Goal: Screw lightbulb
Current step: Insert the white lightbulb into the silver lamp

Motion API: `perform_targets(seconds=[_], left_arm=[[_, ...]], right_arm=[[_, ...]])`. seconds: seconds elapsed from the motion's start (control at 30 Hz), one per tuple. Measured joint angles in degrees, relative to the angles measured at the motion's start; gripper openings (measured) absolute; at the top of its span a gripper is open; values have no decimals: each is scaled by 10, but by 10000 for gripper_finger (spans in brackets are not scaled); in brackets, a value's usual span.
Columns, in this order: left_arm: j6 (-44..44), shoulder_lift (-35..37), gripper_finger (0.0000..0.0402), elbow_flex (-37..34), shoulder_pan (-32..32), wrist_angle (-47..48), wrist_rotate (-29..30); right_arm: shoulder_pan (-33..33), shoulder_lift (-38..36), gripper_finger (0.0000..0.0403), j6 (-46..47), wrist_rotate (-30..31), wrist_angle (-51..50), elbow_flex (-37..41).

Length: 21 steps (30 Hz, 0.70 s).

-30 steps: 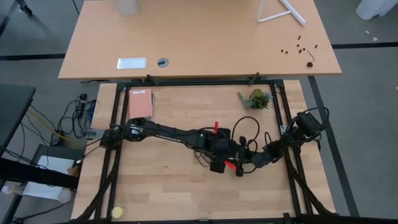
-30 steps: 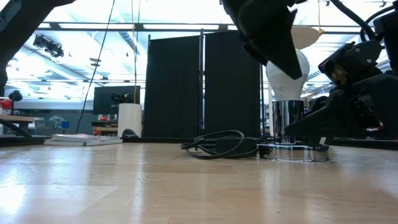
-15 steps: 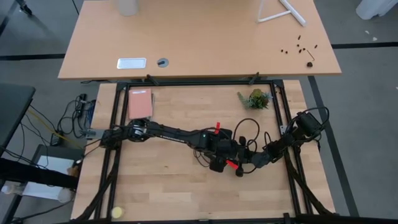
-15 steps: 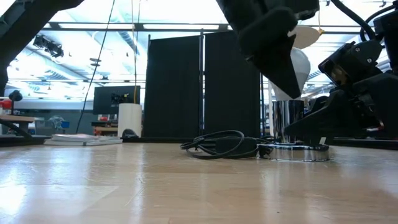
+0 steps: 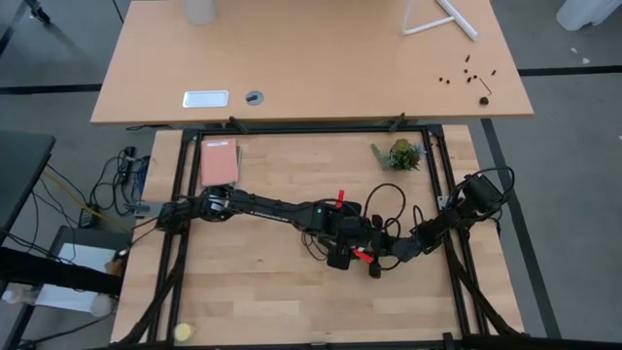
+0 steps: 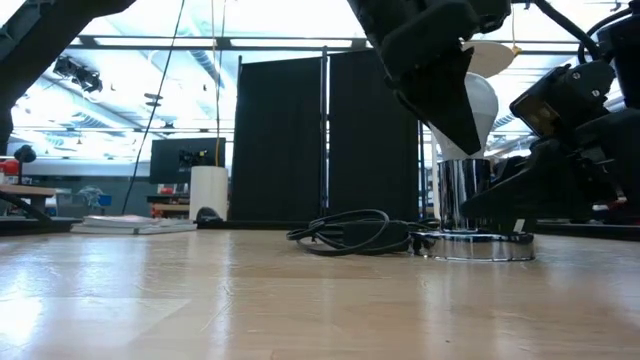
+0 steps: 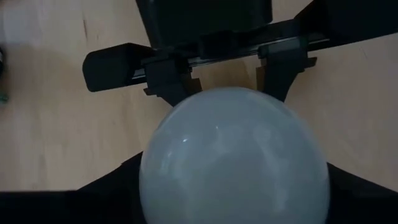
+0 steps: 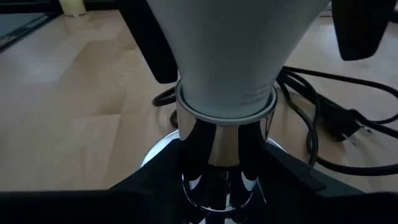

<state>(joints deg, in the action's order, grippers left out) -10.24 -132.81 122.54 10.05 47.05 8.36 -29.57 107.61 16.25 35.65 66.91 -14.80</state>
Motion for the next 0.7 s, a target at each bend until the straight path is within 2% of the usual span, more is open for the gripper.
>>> perform_targets(seconds=[0.17, 0.4, 0.7], left_arm=[[19, 1, 274, 1, 1, 21, 1], [33, 3, 276, 2, 3, 71, 26], [58, 10, 273, 1, 7, 113, 51]], right_arm=[[18, 0, 186, -3, -26, 2, -1], [76, 1, 186, -80, -94, -7, -34], [117, 2, 186, -128, -138, -9, -46]])
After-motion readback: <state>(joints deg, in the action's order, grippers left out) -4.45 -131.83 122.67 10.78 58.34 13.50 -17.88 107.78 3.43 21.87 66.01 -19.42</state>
